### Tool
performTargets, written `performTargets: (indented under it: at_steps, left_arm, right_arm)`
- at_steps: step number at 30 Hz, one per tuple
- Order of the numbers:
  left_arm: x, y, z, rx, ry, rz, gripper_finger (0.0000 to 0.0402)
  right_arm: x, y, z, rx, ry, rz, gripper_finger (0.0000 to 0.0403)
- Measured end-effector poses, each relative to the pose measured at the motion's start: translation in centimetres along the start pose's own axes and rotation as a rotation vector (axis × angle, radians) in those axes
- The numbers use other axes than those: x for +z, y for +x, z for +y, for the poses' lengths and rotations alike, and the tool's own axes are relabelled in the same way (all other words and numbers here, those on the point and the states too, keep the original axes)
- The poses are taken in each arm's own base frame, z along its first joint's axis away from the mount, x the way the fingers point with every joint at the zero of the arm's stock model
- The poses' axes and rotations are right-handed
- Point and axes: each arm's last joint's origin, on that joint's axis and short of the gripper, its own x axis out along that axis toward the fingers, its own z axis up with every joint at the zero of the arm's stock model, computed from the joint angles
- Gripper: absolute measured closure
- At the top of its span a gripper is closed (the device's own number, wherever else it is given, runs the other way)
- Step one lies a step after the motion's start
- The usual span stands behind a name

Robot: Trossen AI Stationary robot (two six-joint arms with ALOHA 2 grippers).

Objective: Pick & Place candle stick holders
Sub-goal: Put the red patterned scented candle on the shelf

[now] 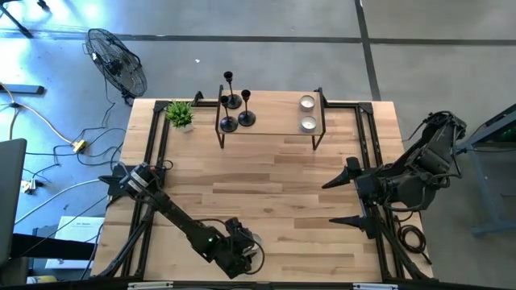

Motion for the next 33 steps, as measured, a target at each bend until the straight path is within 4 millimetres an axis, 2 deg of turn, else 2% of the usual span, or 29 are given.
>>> performTargets:
  at_steps: [9, 19, 33]
  left_arm:
    - [0.0, 0.0, 0.0, -0.001, 0.0, 0.003, 0.005]
    - [-1.3, 1.8, 0.1, 0.033, -0.008, 0.014, 0.005]
    - [-1.0, 1.9, -0.1, 0.04, 0.015, -0.005, 0.005]
  right_arm:
    - [0.0, 0.0, -0.1, -0.022, -0.001, -0.009, 0.0006]
    - [0.1, 0.0, -0.1, -0.037, -0.002, -0.016, 0.0005]
    - [0.1, 0.2, -0.4, -0.047, 0.004, -0.016, 0.0005]
